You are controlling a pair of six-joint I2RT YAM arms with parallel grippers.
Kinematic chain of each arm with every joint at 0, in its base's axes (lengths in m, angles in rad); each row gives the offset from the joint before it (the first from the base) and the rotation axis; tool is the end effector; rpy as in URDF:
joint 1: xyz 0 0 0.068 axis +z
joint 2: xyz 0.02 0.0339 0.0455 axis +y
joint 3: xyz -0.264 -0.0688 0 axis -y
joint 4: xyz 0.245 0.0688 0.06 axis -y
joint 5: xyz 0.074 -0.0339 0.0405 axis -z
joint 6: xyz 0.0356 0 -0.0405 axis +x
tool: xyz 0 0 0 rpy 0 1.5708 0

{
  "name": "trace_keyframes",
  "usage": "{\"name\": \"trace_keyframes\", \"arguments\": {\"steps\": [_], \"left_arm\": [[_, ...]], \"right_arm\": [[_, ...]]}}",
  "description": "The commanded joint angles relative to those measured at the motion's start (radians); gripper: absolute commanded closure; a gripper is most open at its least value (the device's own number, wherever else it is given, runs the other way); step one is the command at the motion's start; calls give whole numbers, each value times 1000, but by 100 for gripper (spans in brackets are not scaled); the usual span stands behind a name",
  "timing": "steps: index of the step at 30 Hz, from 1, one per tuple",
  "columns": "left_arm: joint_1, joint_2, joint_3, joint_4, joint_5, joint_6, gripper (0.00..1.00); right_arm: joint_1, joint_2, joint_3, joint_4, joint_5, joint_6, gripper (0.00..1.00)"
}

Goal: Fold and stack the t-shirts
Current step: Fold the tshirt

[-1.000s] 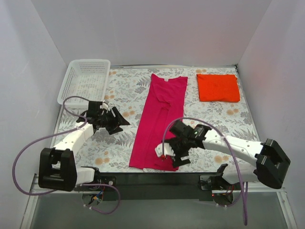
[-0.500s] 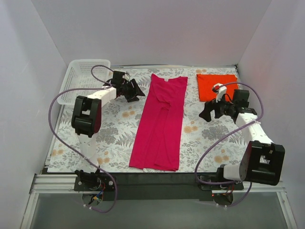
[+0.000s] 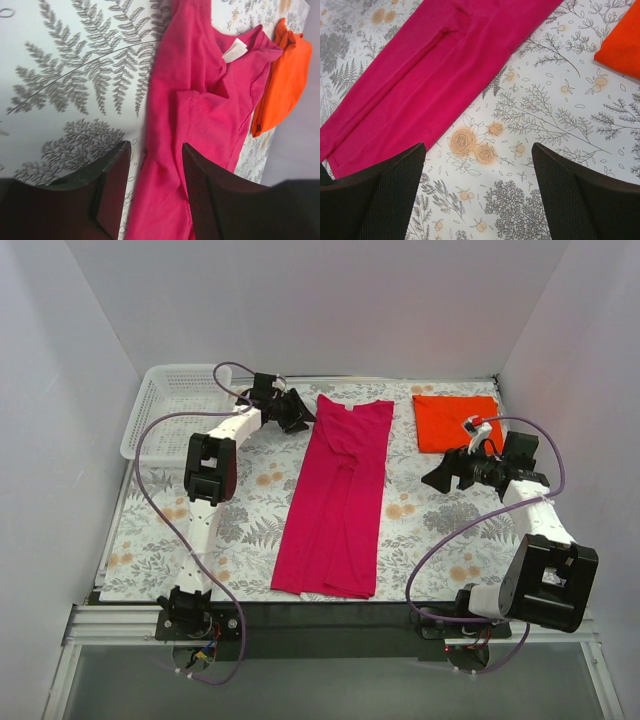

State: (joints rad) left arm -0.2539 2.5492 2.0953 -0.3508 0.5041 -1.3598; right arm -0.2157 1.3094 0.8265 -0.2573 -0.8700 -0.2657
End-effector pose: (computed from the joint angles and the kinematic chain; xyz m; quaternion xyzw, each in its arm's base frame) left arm 0.5362 -0.1569 0.1316 -0.3924 0.8133 -0.4214 0.0833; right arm 0.2678 -0.0308 0.2425 -0.1907 0.8253 0.2873 0.4473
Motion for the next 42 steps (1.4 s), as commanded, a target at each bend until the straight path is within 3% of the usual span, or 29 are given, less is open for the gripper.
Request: {"name": "trace_keyframes", "arguments": {"steps": [1,7,13,15,22,35,38,39,42], "left_arm": [[-19,52,48,-50,16,-22,59],[-47,118,127,-40,-10,-51,71],[-47,117,132,-40,-70,-39,97],[-44,94,128,-40,-108,-33,100],[33,5,40,-24,-229,-77,100],[162,-56,-55,-4,-211,-84,100],[177,-72,-57,10,-174,-84,93],[180,-89,-55,18,-159,-73,83],[180,-134,-60,47,-69,-52,70]], "right_arm": [[-10,-16,-6,30,-47,19,23],[-14,-9,-7,32,-47,25,23],[-17,1,-7,30,-44,25,24],[-19,2,-7,29,-44,25,25],[-19,8,-10,29,-37,22,25],[-17,37,-10,29,-33,10,25],[-10,51,2,-9,-64,-64,22],[-4,57,6,-28,-82,-99,21],[44,82,31,-118,-115,-254,19]]}}
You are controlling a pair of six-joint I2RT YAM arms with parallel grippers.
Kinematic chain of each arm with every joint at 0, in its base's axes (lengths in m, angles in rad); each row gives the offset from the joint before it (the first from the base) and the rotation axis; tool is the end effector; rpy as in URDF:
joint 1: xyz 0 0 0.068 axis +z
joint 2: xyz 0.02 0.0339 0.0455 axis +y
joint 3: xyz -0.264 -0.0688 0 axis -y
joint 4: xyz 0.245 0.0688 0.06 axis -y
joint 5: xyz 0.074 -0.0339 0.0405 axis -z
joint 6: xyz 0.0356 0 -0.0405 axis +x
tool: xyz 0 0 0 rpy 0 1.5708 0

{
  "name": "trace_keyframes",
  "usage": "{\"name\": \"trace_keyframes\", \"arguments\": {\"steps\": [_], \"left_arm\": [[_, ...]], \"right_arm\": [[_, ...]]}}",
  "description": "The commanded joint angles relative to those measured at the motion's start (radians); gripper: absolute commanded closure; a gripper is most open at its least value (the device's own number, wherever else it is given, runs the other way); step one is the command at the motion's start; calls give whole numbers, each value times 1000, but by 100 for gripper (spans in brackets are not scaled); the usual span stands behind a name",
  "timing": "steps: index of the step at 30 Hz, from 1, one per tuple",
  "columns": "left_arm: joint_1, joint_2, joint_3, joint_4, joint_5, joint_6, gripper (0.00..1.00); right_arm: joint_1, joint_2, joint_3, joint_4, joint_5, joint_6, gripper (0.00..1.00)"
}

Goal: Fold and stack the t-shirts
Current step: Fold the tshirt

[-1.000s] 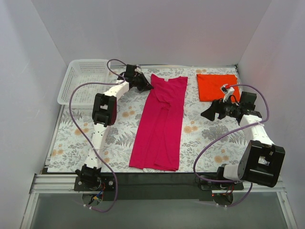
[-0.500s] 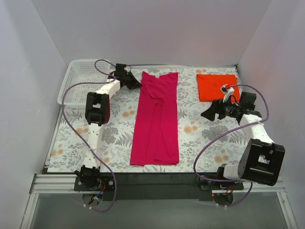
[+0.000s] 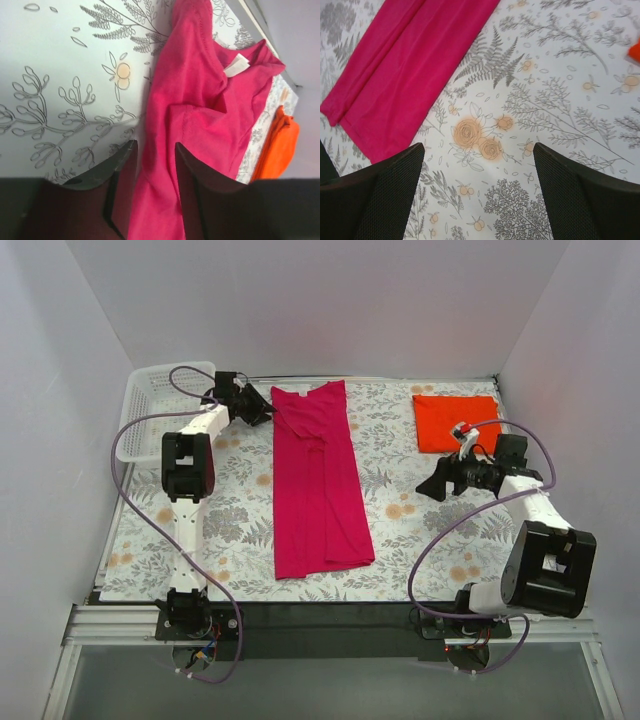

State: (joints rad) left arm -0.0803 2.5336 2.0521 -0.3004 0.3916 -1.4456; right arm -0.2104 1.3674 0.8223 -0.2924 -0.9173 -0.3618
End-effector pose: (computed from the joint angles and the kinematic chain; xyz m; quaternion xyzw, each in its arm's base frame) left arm 0.5546 -0.0583 0.1287 -0.5133 0.7498 -0.3903 0.1483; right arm 0.2712 -0.0290 0.2253 -0.2216 0.8227 0.3058 0.4250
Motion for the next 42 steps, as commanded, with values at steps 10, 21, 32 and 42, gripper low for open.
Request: {"name": "trace_keyframes", "arguments": {"steps": [10,21,32,42], "left_arm": [[-4,-379,-196,63,300,161,56],[-343,-1285,-1139,185,-42,881,36],[-420,-1898,-1599,32,158,1308,30],[-666,-1759,-1629,-68,21,1413,32]], "right_arm": [[363,-45,25,-226,17,-612,16],[749,-88,-113,-214,251,-915,22],[948,-74,-230,-77,337,-734,38],[942,-77,-224,-44,380,-689,39]]}}
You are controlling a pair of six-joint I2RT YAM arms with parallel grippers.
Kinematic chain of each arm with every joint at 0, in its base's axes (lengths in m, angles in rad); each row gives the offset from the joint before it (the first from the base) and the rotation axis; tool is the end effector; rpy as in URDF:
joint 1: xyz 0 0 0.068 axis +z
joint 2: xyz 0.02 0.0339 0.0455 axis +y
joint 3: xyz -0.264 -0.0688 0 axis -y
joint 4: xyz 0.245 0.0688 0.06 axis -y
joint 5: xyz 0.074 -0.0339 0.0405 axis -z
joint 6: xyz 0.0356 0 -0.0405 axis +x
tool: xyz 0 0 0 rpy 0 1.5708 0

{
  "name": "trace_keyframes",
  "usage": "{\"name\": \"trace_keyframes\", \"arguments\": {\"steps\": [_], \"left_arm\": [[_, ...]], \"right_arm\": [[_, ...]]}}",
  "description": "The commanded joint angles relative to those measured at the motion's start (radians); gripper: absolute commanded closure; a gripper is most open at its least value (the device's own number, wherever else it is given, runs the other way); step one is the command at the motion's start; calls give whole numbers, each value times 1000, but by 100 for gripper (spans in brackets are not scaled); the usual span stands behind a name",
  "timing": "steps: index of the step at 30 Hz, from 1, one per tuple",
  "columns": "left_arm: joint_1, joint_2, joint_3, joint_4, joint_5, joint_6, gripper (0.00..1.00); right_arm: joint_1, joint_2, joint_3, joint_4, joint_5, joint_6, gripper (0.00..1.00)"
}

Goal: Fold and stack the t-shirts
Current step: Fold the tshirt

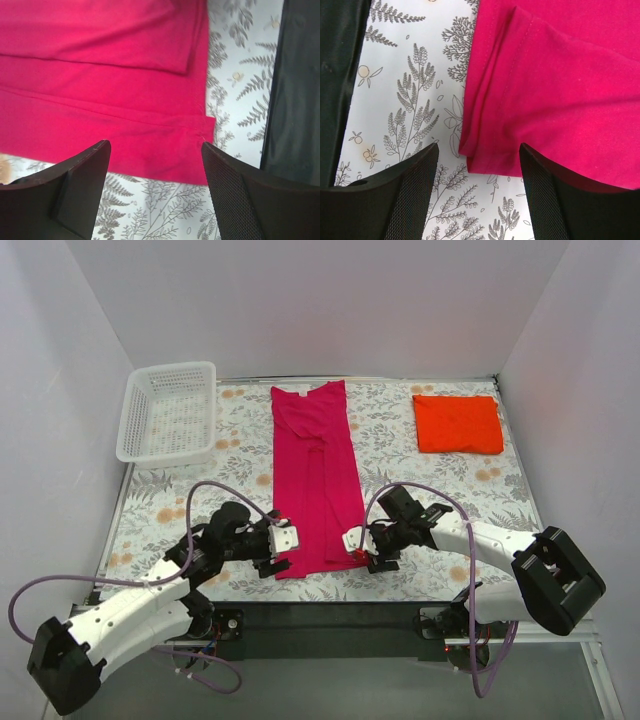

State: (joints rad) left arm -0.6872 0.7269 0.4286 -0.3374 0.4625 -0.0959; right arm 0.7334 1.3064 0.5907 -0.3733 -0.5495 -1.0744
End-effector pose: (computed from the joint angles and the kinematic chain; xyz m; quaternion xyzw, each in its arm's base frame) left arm 0.1134 -0.1136 0.2114 0.3520 0.8011 -0.3565 0.3274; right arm 0.1537 0.1635 0.1604 -0.7745 0.5273 0.2207 0.2710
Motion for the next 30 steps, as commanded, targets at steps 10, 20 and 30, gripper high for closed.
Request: {"name": "trace_keyframes", "arguments": {"steps": [10,20,30], "left_arm": [[-209,186,-33,29,-134,42,35],[-271,203,-128,135,-231,27,45],[-288,331,-131,210,-300,32,69]], "right_arm": [[-8,-9,3,51,-3,45,42],[-8,-4,4,54,-24,67,51],[-8,16,3,54,-32,67,56]]}}
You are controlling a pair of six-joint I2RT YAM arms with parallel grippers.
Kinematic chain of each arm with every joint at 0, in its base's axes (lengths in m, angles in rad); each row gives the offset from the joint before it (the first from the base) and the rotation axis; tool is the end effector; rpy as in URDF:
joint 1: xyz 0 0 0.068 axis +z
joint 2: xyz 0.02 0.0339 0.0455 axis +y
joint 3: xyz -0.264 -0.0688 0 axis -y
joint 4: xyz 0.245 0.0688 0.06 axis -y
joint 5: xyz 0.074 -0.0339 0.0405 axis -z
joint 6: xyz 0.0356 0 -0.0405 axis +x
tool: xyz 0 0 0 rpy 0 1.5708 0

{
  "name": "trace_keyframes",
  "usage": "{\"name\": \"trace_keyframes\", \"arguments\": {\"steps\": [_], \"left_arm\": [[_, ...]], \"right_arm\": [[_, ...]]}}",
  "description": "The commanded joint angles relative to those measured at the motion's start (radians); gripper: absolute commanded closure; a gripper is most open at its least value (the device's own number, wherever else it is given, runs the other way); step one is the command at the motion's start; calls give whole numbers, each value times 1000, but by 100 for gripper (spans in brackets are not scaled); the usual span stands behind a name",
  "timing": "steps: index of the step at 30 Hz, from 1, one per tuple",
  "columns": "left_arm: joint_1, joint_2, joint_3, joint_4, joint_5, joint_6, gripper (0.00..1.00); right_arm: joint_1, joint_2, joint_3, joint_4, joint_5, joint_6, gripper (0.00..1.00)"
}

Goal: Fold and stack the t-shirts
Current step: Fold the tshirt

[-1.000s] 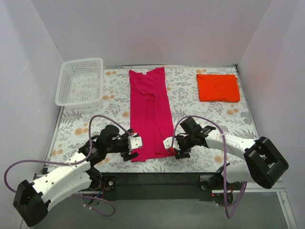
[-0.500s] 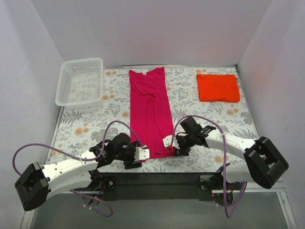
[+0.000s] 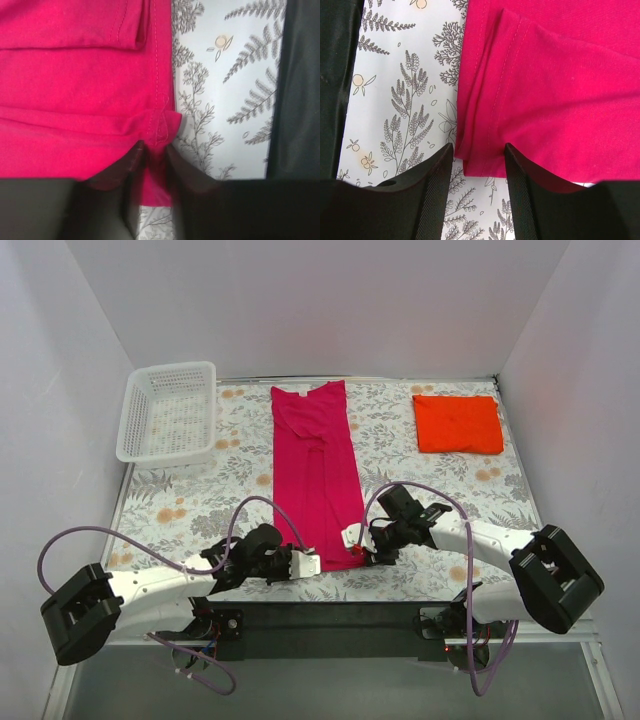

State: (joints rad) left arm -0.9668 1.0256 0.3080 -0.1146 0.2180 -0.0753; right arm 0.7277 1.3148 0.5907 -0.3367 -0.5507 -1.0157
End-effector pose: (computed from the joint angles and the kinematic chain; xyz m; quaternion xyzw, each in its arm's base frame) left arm 0.0961 -0.1528 0.1429 0.4351 0.8195 -0.2666 0.2607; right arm 0.1574 0.1651 0.1605 -0.7569 0.5468 0.2255 0.2780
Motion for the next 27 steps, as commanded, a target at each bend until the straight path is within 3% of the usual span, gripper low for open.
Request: {"name": "trace_keyframes", "arguments": {"steps": [1,4,9,12,13,16,23,27], "left_arm": [[-12,33,-9,-16,-55,8,81],[-16,5,-15,-39,-57,8,100],[-21,-81,-33,-63,-22,2,100],[-23,-87,-26,-66,-3,0,100],[-23,-84,-21,-66,9,0,100],[-23,-76,-1,-71,35,-9,100],[-21,-24,109,-114,61,-52,100],[16,50,213,-149,116,-44,100]], "right_arm": [[-2,8,3,18,-29,8,57],[-2,21,3,18,-38,8,60],[-2,47,11,15,-40,17,68],[-2,47,18,15,-48,26,81],[-2,46,21,15,-49,35,90],[-8,32,35,4,-72,46,99],[-68,-52,118,-86,-193,32,99],[-83,-17,207,-142,-215,32,99]]}}
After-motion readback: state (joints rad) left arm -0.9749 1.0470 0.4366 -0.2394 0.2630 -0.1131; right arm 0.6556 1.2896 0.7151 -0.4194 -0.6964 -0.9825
